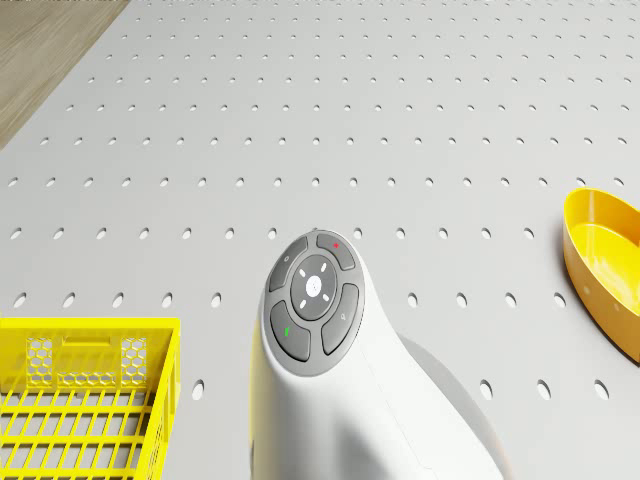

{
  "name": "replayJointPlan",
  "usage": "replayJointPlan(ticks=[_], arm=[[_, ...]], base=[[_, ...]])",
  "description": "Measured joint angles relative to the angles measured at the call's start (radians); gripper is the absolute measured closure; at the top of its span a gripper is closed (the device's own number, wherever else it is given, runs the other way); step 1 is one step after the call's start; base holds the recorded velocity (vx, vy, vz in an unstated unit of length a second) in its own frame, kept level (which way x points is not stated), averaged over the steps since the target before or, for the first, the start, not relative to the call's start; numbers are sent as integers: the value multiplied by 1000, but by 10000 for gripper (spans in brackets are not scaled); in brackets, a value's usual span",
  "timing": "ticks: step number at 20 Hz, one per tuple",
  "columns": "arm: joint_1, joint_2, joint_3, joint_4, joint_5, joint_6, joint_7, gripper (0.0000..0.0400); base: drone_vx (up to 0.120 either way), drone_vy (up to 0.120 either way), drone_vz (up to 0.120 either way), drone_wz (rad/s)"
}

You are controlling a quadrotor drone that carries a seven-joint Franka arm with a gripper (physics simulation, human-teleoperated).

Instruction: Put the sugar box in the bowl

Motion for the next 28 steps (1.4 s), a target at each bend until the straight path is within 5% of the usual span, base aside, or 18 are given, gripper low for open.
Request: replayJointPlan(ticks=[17,28], arm=[[-11,-28,51,-9,57,10,24,237],[-18,-48,56,-8,66,28,38,237]], base=[[120,-120,118,0],[120,-120,0,0]])
